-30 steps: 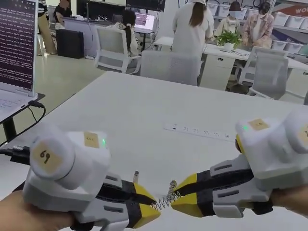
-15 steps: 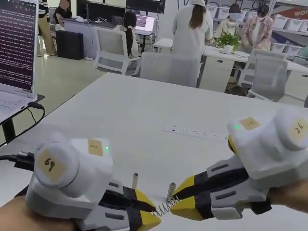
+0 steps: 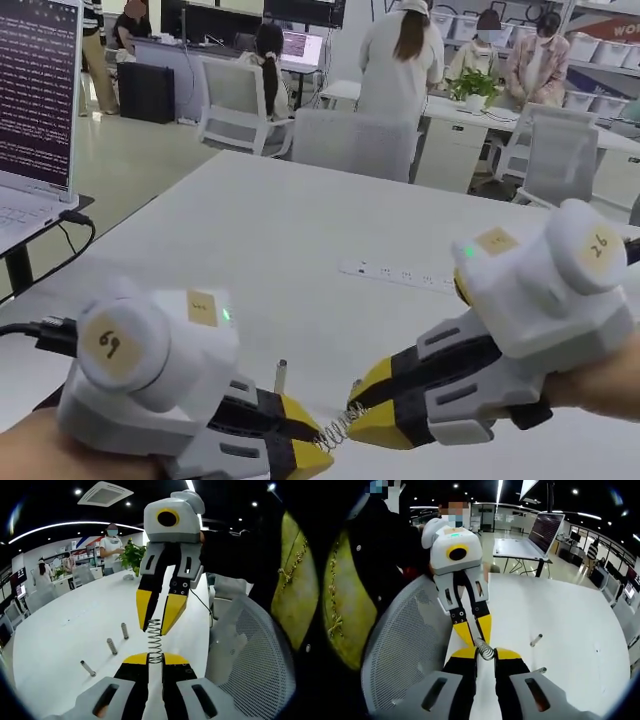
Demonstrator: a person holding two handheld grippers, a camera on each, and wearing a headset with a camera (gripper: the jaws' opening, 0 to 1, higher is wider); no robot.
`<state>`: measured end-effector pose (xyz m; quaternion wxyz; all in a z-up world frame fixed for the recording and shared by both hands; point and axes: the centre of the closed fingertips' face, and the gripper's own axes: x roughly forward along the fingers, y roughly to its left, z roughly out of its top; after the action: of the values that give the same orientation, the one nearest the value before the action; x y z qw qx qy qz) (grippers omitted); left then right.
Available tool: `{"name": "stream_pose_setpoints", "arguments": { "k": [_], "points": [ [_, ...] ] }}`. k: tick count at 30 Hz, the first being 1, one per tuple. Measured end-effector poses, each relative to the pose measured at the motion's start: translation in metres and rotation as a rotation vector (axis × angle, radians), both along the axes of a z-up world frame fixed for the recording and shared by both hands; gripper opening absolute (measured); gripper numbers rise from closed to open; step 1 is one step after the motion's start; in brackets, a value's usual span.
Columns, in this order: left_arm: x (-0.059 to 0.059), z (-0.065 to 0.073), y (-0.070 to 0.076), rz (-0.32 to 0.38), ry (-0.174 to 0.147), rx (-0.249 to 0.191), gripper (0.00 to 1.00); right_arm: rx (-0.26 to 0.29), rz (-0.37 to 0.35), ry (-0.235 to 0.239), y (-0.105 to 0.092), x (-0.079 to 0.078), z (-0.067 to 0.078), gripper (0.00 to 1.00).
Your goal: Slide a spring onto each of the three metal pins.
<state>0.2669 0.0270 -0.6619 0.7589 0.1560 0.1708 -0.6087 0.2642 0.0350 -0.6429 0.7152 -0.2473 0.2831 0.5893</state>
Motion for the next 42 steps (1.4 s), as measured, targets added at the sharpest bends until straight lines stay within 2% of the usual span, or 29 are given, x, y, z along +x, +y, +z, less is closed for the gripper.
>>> {"name": "stream_pose_setpoints", "arguments": {
  "k": [19, 26, 34, 42],
  "points": [
    [0.0011, -0.0041, -0.0018, -0.001, 0.001, 0.0, 0.01, -0.083, 0.077, 0.014, 0.0068, -0.0022, 0.0005, 0.09],
    [0.0011, -0.0031, -0.0015, -0.005, -0.009, -0.001, 0.01, -0.121, 0.1, 0.018, 0.0052, -0.0019, -0.0001, 0.09],
    [0.0009, 0.0002, -0.0016, -0.006, -0.022, -0.007, 0.01, -0.137, 0.113, 0.019, 0.0062, -0.0027, -0.0008, 0.14],
    [0.0015, 0.003, -0.0025, -0.01, -0.034, -0.012, 0.0, -0.151, 0.117, 0.031, 0.0012, -0.002, -0.0035, 0.14]
  ]
}}
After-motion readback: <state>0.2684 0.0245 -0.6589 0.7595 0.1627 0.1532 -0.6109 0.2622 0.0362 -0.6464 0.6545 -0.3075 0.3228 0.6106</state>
